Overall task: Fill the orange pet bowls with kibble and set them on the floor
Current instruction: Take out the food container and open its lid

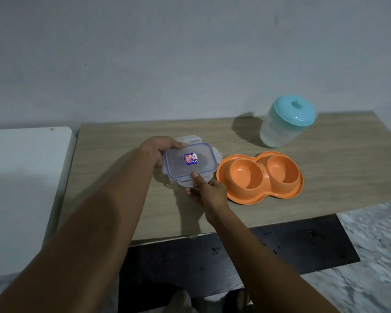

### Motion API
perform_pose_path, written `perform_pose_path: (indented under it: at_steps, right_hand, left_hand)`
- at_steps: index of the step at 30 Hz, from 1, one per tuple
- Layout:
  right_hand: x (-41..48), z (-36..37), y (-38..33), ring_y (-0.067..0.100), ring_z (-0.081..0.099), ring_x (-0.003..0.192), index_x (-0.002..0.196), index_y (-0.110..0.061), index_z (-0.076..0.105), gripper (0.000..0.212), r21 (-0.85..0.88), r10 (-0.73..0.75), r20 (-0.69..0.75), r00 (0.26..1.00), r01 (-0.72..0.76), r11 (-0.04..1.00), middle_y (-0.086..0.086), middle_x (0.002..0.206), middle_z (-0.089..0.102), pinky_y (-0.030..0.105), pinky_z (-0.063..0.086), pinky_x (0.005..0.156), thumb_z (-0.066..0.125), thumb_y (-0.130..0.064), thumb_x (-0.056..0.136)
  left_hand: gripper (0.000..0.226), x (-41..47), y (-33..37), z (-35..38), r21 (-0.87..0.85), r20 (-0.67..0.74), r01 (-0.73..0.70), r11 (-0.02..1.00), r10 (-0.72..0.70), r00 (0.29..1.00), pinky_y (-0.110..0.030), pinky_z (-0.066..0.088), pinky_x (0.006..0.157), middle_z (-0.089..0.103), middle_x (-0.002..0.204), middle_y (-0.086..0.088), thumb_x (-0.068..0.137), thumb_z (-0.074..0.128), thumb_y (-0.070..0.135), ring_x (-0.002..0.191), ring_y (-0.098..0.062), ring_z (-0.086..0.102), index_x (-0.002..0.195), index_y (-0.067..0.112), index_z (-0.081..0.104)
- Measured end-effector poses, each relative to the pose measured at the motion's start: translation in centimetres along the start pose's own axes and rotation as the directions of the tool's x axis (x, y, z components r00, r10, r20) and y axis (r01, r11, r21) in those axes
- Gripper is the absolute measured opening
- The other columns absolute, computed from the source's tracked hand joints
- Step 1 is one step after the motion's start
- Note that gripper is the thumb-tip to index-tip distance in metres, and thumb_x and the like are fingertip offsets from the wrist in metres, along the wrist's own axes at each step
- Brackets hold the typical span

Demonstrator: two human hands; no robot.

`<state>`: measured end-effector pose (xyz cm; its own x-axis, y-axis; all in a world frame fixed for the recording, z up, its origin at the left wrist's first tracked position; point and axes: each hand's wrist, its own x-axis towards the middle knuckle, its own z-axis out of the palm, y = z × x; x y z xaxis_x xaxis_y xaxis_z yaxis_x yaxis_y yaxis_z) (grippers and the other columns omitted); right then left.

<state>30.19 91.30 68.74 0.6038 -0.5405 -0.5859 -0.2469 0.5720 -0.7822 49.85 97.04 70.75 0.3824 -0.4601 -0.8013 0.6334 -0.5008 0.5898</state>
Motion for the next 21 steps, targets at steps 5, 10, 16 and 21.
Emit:
perform_pose_path:
  at_steps: [5,10,16,21]
  right_hand:
    - [0.4,0.5,0.0,0.024,0.074,0.079,0.109,-0.003,0.072,0.028,-0.002,-0.004,-0.002,1.0,0.004,1.0,0.018,0.103,0.078,0.031,0.061,0.067,0.076,-0.025,0.092]
    - [-0.2,0.7,-0.5,0.013,0.051,0.046,0.079,-0.01,0.063,0.026,-0.158,-0.066,-0.058,0.996,0.056,0.986,0.005,0.063,0.06,0.025,0.043,0.046,0.074,-0.028,0.094]
    - [-2.0,-2.0,0.6,0.012,0.049,0.047,0.087,-0.011,0.063,0.024,-0.238,-0.105,-0.017,0.994,0.098,0.966,0.0,0.058,0.054,0.024,0.041,0.044,0.072,-0.032,0.095]
    - [-2.8,-4.0,-0.8,0.015,0.062,0.058,0.111,-0.003,0.064,0.021,0.049,0.11,0.089,0.99,-0.115,0.992,0.012,0.082,0.064,0.025,0.055,0.053,0.063,-0.022,0.101]
  left_hand:
    - [0.042,0.6,0.1,0.5,0.025,-0.207,-0.126,0.992,0.128,0.97,-0.046,0.059,0.081,0.076,0.092,-0.015,0.067,0.089,0.02,0.081,-0.029,0.072,0.1,0.0,0.074]
    - [0.028,-1.4,-1.1,1.9,0.253,-0.427,-0.472,0.845,0.535,0.729,-0.037,0.059,0.078,0.077,0.09,-0.004,0.057,0.094,0.03,0.082,-0.017,0.07,0.073,0.018,0.074]
    - [0.019,-7.4,-3.6,2.5,0.209,-0.161,-0.714,0.668,0.744,0.649,-0.019,0.051,0.063,0.07,0.074,0.0,0.071,0.086,0.006,0.064,-0.003,0.061,0.086,0.002,0.076]
    - [0.019,-9.7,-8.0,3.2,0.325,-0.073,-0.729,0.603,0.784,0.616,-0.023,0.055,0.071,0.076,0.078,0.001,0.065,0.089,0.005,0.072,-0.008,0.068,0.079,0.014,0.078]
